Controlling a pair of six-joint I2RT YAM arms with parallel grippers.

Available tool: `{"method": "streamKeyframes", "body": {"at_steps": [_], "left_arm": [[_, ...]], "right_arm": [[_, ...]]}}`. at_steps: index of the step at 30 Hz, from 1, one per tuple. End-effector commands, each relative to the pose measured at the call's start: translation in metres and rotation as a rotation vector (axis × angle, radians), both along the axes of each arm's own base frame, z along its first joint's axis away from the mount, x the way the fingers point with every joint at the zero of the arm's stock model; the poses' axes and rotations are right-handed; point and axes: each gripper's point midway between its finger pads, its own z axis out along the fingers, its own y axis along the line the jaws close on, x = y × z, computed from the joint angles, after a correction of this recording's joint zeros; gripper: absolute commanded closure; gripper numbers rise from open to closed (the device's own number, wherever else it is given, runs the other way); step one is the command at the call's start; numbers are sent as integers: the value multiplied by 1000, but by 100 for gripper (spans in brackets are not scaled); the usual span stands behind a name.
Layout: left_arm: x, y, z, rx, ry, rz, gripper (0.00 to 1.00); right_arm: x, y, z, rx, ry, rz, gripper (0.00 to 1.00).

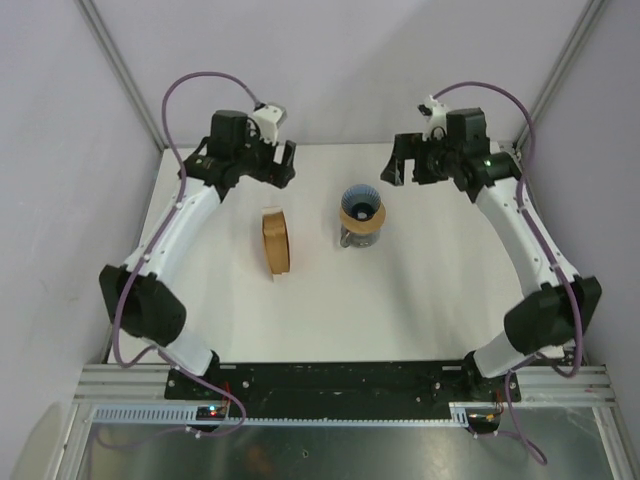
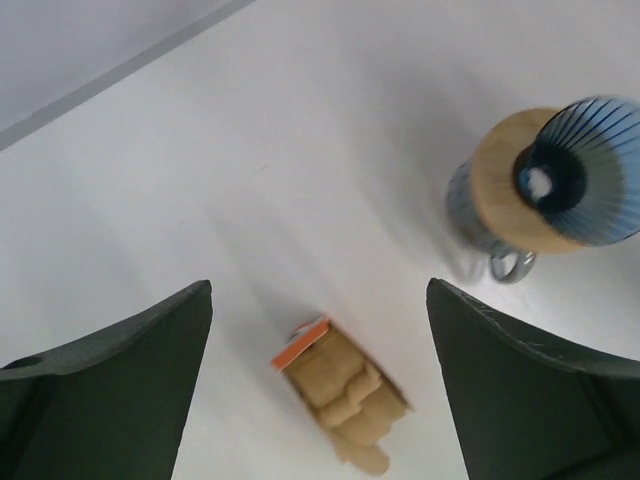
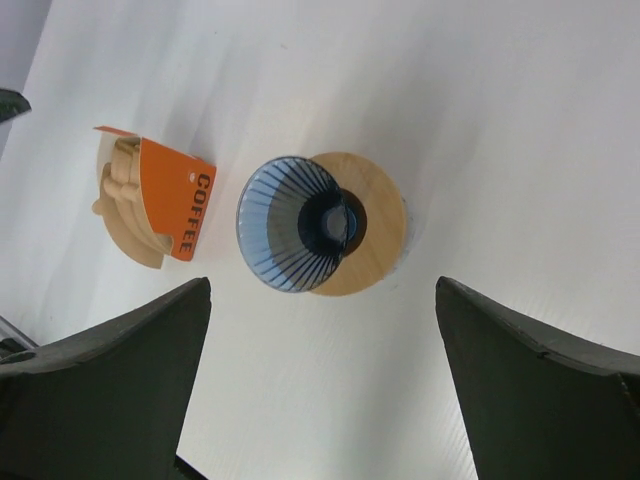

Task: Place the coffee filter in the dripper

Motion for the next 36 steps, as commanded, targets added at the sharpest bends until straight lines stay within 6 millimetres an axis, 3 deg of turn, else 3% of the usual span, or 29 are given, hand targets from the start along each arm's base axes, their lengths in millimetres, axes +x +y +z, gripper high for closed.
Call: {"method": "streamKeyframes", "body": {"at_steps": [1, 5, 8, 15, 21, 27, 36], "left_arm": [[-14, 44, 5, 150, -88, 70, 9], [-45, 46, -19, 164, -45, 15, 27], [-62, 52, -51, 216, 12, -29, 38], [-109, 50, -102, 194, 200, -89, 48], [-111, 81, -115, 255, 243, 137, 58], [-111, 68, -120, 177, 297, 143, 71], [-111, 56, -131, 142, 351, 112, 69]], "right_arm": [[-5, -6, 22, 67, -135, -49, 1], [-18, -9, 15, 93, -142, -68, 1], [-25, -8, 3, 76, -110, -65, 1], [-34, -2, -19, -3, -66, -57, 1], [-38, 3, -25, -12, -61, -47, 1], [-40, 5, -28, -20, -58, -47, 1], [-41, -1, -36, -57, -53, -61, 1]]}}
